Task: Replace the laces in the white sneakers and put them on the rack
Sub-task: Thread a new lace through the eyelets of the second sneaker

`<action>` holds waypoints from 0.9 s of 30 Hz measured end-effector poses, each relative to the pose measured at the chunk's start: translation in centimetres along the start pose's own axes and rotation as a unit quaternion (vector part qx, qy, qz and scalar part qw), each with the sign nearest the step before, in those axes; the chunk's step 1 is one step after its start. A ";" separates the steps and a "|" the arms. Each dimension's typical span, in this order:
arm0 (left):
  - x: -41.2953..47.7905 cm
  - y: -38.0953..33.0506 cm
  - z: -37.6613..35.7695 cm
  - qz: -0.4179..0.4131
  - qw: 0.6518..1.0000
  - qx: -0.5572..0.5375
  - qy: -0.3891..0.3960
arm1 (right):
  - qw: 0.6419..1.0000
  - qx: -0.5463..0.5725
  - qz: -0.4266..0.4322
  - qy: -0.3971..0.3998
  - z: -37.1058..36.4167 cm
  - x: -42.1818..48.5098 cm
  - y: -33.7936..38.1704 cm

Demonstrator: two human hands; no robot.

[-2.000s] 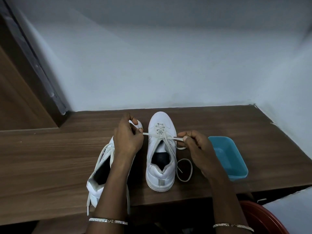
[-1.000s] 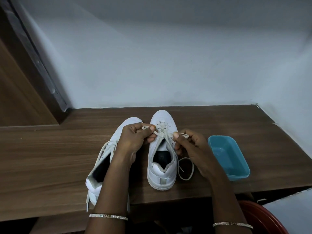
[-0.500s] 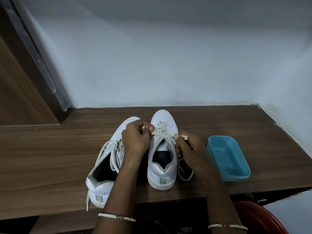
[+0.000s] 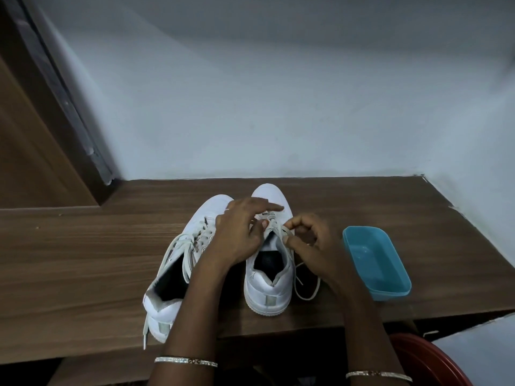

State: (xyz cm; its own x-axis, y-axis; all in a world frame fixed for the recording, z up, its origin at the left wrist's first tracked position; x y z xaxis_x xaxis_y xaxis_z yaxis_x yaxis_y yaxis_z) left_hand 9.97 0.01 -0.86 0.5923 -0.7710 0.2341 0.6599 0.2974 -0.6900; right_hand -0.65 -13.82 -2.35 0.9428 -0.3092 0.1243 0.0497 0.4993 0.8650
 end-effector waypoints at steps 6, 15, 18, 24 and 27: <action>-0.2 0.4 0.3 0.024 0.993 -0.111 -0.012 | 1.000 -0.018 0.004 0.007 -0.3 0.4 0.8; -0.3 0.6 0.8 0.027 0.994 -0.103 -0.021 | 0.988 0.147 -0.030 -0.048 0.5 1.1 1.2; -0.1 0.0 0.4 0.002 0.995 -0.092 0.027 | 0.944 0.300 -0.106 -0.086 0.7 1.2 0.2; 0.2 -0.3 -1.0 0.027 0.994 -0.078 0.067 | 0.894 0.383 -0.181 -0.142 1.2 0.6 -1.0; 0.2 -0.1 -1.0 0.038 0.990 -0.126 0.059 | 0.942 0.232 -0.165 -0.181 2.1 0.6 -2.1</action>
State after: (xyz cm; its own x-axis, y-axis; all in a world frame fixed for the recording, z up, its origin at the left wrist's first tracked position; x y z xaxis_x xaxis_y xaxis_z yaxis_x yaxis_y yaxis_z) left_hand 9.57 -0.71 -1.47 0.5679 -0.8164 0.1049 0.4712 0.2180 -0.8547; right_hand -0.89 -16.73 -3.07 0.7238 -0.6822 -0.1032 0.0918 -0.0530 0.9944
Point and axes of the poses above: each hand's wrist, its own x-axis towards the middle knuckle, its own z-axis out of the back of the hand, y = z × x, the point moved 5 cm from there along x, towards the middle knuckle, and after that the axes turned 10 degrees about y, right-handed, at the moved point
